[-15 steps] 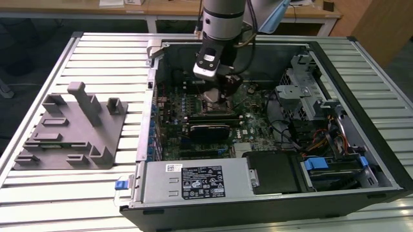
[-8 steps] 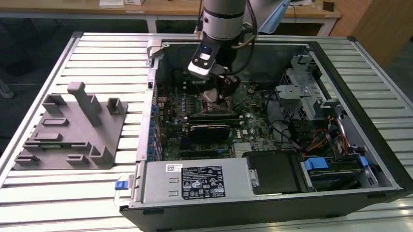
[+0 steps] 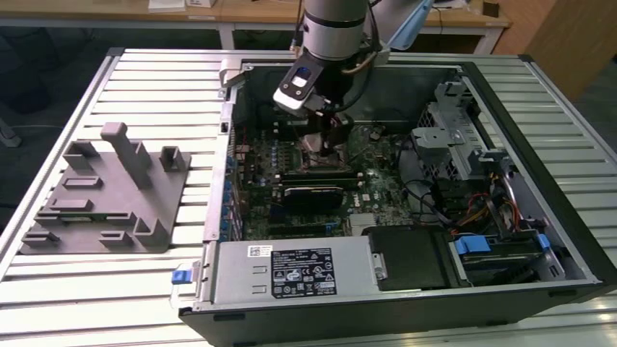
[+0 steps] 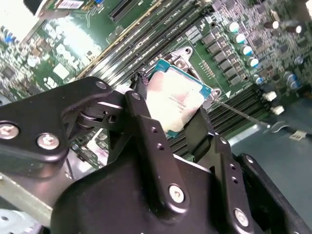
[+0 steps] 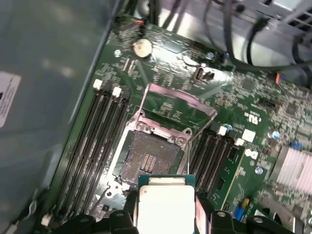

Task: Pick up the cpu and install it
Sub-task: 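Place the cpu into insertion slot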

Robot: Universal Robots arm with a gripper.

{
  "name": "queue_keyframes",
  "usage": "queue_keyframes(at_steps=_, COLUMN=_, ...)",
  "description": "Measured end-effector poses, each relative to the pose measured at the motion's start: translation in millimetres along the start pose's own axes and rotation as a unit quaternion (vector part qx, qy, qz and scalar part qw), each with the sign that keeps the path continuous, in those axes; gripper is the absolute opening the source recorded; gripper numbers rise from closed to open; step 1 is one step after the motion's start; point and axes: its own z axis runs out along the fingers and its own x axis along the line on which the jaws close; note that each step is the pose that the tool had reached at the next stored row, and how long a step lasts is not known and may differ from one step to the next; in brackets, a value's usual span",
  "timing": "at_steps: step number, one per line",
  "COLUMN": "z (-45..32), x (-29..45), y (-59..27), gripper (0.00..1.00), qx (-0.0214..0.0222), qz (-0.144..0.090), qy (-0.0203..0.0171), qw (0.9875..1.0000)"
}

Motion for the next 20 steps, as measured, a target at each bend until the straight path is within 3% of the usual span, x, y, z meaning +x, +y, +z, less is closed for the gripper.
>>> queue_keyframes(at_steps=5, z=0.1, x=0.0, y=0.0, gripper=0.54, qx=0.0018, qz=0.044, qy=0.0012, qw=0.9990)
queue_keyframes(at_steps=10, z=0.1, x=0.0, y=0.0, gripper=0.54, qx=0.0034, qz=0.087, qy=0.0025, qw=0.9962)
queue_keyframes(at_steps=15, z=0.1, x=0.0, y=0.0, gripper=0.54, qx=0.0052, qz=0.130, qy=0.0036, qw=0.9915)
queue_keyframes(at_steps=20, z=0.1, x=0.0, y=0.0, gripper=0.54, qx=0.0069, qz=0.173, qy=0.0048, qw=0.9849)
